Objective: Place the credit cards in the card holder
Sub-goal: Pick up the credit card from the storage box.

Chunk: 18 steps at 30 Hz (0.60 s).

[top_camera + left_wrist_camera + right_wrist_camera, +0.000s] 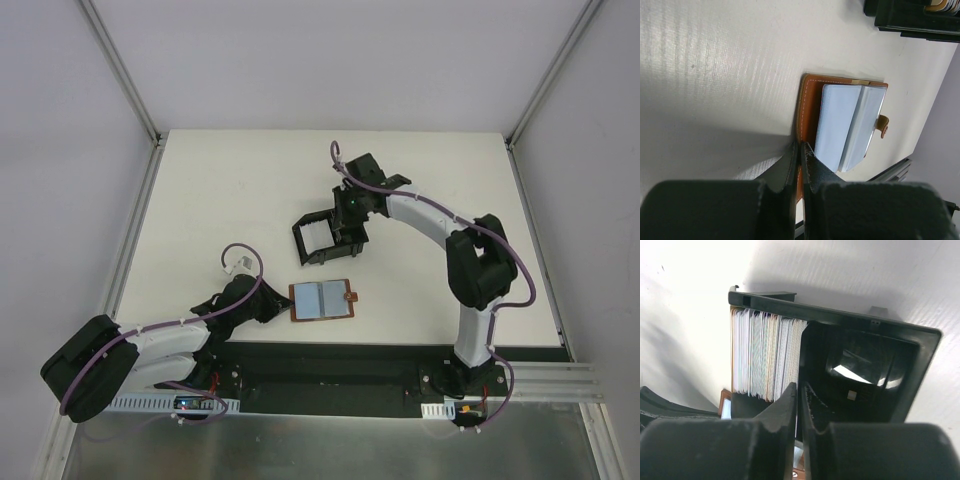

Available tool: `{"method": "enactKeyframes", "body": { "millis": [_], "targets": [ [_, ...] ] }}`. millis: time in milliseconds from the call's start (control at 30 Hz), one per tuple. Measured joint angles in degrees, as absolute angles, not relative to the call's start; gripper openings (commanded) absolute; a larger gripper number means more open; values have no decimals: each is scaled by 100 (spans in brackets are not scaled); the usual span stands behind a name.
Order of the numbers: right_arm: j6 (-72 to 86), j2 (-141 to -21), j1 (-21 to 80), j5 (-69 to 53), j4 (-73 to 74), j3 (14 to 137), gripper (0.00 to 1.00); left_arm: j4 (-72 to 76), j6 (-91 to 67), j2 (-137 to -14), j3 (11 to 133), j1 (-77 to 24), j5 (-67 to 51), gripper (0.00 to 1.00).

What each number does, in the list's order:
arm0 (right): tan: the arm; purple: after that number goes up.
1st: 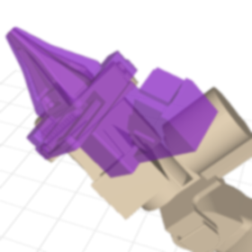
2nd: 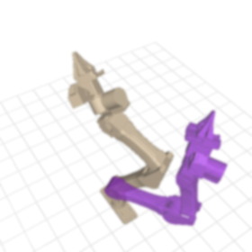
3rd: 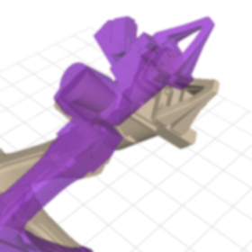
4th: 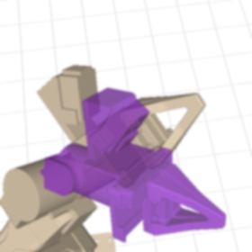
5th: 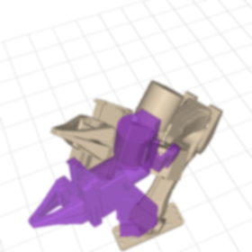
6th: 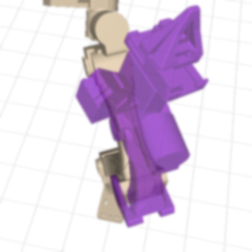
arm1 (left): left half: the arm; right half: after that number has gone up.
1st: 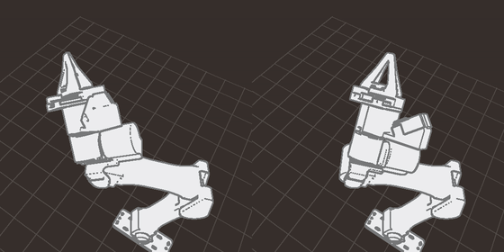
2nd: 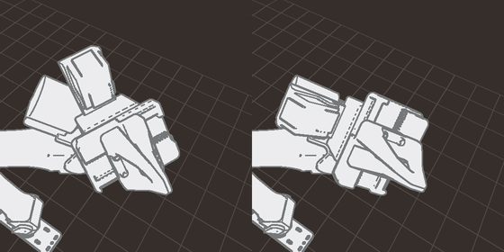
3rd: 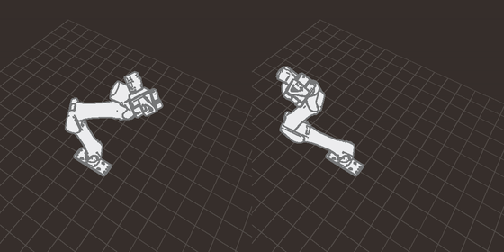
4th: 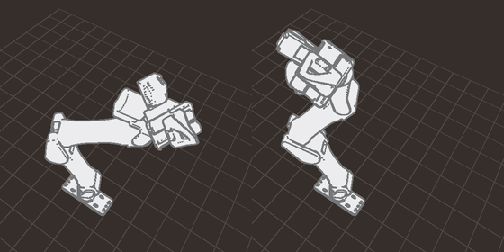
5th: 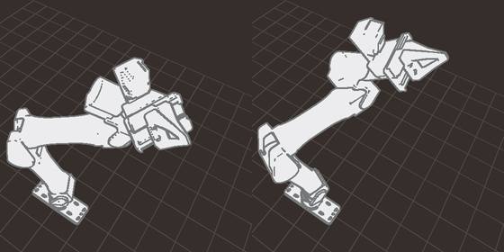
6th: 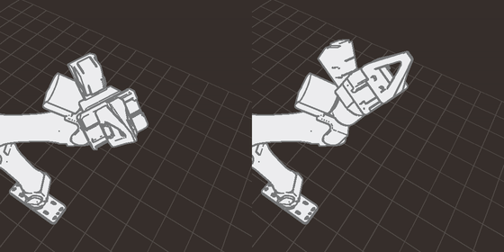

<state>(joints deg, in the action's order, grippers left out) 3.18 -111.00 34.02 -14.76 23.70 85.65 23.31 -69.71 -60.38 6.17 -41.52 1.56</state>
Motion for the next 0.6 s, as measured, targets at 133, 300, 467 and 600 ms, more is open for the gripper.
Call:
{"method": "enactKeyframes", "body": {
  "millis": [133,300,467,600],
  "targets": [
    [220,-10925,3398,-1304,2484,8670,0,2333,-6971,-6038,617,-4152,156,0],
    [161,-10892,3417,-1149,2589,8788,0,2333,-6976,-6038,617,-4152,156,0],
    [82,-10512,3404,-978,2644,8635,0,2335,-6991,-6038,613,-4152,154,0],
    [108,-9830,3341,-1028,2534,8353,0,2364,-6993,-6029,591,-4152,154,0]
  ]
}}
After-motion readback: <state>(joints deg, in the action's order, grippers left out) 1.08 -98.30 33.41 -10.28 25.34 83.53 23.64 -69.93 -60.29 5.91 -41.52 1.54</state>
